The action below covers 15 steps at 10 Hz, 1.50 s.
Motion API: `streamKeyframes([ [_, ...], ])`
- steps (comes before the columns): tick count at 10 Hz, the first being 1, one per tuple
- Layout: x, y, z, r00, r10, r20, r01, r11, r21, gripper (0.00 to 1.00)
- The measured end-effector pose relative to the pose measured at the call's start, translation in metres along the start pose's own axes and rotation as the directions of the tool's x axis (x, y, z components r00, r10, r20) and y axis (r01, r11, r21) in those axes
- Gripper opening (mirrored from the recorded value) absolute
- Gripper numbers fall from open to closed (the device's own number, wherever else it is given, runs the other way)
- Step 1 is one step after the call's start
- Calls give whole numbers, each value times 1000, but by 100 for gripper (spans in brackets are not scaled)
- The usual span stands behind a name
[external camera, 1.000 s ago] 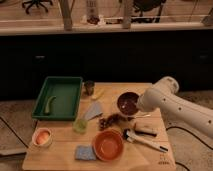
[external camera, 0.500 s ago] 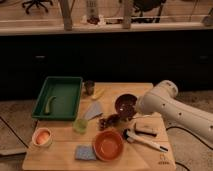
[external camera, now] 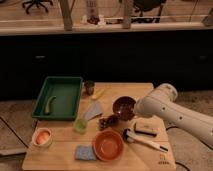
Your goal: Stack bowls into tray
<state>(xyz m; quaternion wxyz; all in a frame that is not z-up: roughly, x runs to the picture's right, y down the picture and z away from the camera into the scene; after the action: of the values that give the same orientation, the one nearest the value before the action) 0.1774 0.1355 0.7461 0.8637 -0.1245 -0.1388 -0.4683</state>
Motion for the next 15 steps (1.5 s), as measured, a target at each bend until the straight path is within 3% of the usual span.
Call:
streamKeyframes([
  [2, -6, -2, -1, 1000, -7, 7, 7, 1000, 10, 15],
  [5, -17, -3, -5, 1000, -19, 22, 19, 999, 26, 1],
  [15, -65, 1, -20, 986, -126, 106, 116, 988, 100, 1],
])
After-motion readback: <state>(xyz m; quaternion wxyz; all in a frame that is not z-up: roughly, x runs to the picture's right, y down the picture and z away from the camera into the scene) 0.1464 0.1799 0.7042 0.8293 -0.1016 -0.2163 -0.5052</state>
